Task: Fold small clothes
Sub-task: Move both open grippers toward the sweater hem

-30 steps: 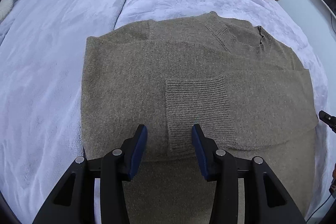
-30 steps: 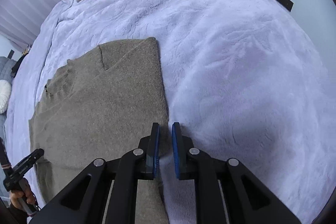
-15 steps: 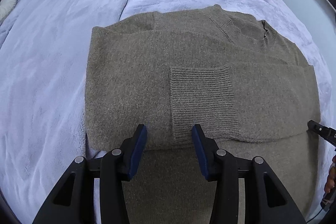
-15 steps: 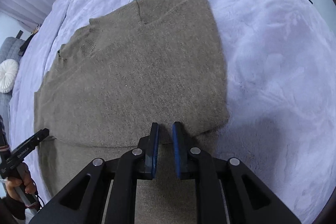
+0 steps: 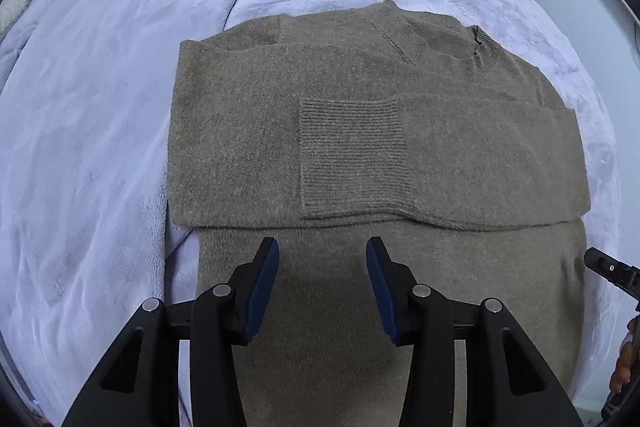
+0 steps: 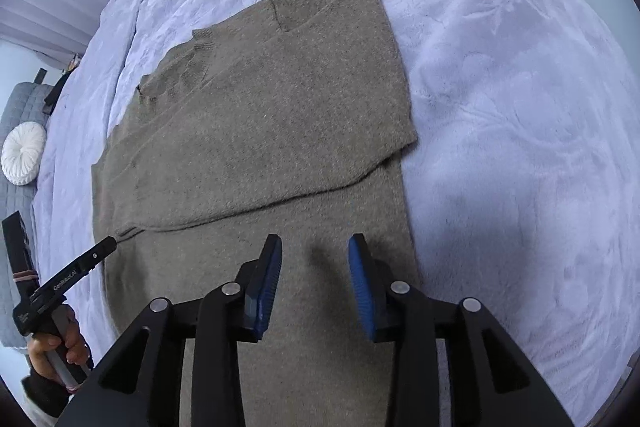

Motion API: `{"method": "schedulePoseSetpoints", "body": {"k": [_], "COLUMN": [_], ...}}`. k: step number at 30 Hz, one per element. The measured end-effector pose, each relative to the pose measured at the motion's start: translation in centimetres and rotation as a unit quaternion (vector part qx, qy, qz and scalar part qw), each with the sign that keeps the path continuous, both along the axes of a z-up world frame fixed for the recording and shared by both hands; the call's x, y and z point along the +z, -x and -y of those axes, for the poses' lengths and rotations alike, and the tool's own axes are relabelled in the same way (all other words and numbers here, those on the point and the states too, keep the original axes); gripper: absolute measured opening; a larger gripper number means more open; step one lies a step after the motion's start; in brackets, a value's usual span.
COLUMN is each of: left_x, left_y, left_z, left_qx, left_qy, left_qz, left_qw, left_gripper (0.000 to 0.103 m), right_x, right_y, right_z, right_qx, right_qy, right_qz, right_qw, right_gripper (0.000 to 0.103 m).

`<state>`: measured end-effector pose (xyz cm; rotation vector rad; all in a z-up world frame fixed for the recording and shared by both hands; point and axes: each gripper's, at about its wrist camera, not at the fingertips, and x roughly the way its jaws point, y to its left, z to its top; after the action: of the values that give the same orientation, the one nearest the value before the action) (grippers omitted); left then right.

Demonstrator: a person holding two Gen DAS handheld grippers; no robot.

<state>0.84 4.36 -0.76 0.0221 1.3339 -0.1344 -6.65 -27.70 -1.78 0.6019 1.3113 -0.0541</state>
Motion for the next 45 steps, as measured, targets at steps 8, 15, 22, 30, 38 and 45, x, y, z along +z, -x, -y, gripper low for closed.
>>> {"method": "schedulePoseSetpoints", "body": {"k": [8,15,22,30,38,45], "left_x": [1.4,2.0,2.8,3.0,2.9,2.7], "left_y": [3.1,5.9,7.6,8.7,10.0,11.0], "left_z": [-0.4,-1.2,-2.1,-2.9,-3.5,-4.5], "left_qx": [-0.015,-0.014,-0.012,-0.011,-0.005,-0.017], "left_qy": [-0.009,-0.017,-0.027,-0.027,-0.013,0.013], "left_qz": [-0.026,-0.048,-0.051,-0.062,-0.077,-0.091], "left_qw": [0.9995,0.9986,0.9982,0.9977,0.9970,0.9956], "left_gripper": [0.082,0.084,0.103,0.103,0.103,0.103], "right_x": [1.2,2.5,3.1,3.6,3.3,3.0], "right_y": [2.3,3.4,4.2,5.5,7.2,7.7], "right_z": [-2.1,-4.1,-5.3,-5.5,-5.7,-5.2], "right_qx": [0.004,0.017,0.025,0.026,0.028,0.022], "right_qy": [-0.026,-0.038,-0.040,-0.045,-0.104,-0.126], "right_qz": [-0.021,-0.027,-0.031,-0.035,-0.037,-0.040], "right_qw": [0.999,0.999,0.998,0.998,0.993,0.991], "right_gripper": [0.056,0.072,0.080,0.087,0.088,0.088]}}
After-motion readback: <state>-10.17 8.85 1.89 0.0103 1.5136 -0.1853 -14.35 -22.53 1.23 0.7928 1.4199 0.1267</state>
